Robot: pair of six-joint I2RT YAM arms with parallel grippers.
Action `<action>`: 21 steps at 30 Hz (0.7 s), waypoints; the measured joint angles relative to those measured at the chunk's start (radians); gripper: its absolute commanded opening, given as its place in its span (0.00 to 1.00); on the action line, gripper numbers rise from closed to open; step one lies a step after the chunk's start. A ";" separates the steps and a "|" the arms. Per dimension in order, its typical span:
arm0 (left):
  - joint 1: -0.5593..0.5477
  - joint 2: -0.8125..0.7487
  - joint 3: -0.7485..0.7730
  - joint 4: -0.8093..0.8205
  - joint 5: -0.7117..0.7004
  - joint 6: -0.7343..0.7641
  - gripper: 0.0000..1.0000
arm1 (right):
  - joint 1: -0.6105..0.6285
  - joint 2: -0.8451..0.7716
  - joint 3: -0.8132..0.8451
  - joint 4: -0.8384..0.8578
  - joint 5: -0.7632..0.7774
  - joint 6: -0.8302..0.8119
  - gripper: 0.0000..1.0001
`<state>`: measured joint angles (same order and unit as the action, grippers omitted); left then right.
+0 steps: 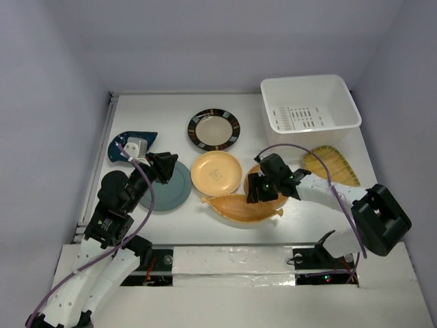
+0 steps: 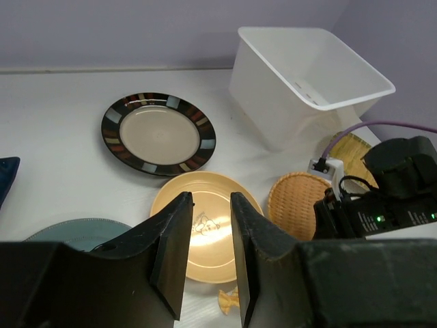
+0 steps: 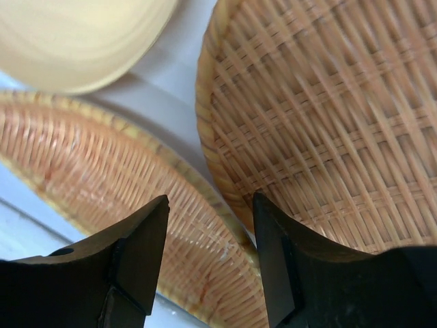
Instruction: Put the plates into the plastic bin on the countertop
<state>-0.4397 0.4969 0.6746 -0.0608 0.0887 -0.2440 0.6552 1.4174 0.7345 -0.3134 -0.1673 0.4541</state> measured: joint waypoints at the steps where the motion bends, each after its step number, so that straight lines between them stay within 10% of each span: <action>1: 0.000 -0.001 0.000 0.000 0.000 0.000 0.27 | 0.018 -0.010 -0.010 -0.001 -0.003 0.013 0.58; 16: 0.000 -0.004 0.000 -0.001 0.000 0.000 0.28 | 0.145 -0.056 -0.048 0.012 -0.008 0.144 0.35; 18: 0.000 -0.004 0.000 -0.001 0.000 0.000 0.28 | 0.148 -0.056 -0.059 0.016 -0.009 0.149 0.10; 21: 0.000 -0.005 0.000 -0.001 0.000 0.000 0.29 | 0.154 -0.055 -0.065 0.019 -0.034 0.156 0.08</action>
<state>-0.4397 0.4923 0.6746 -0.0616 0.0883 -0.2443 0.8089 1.3628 0.6697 -0.2943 -0.2012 0.6106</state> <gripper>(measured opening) 0.281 0.111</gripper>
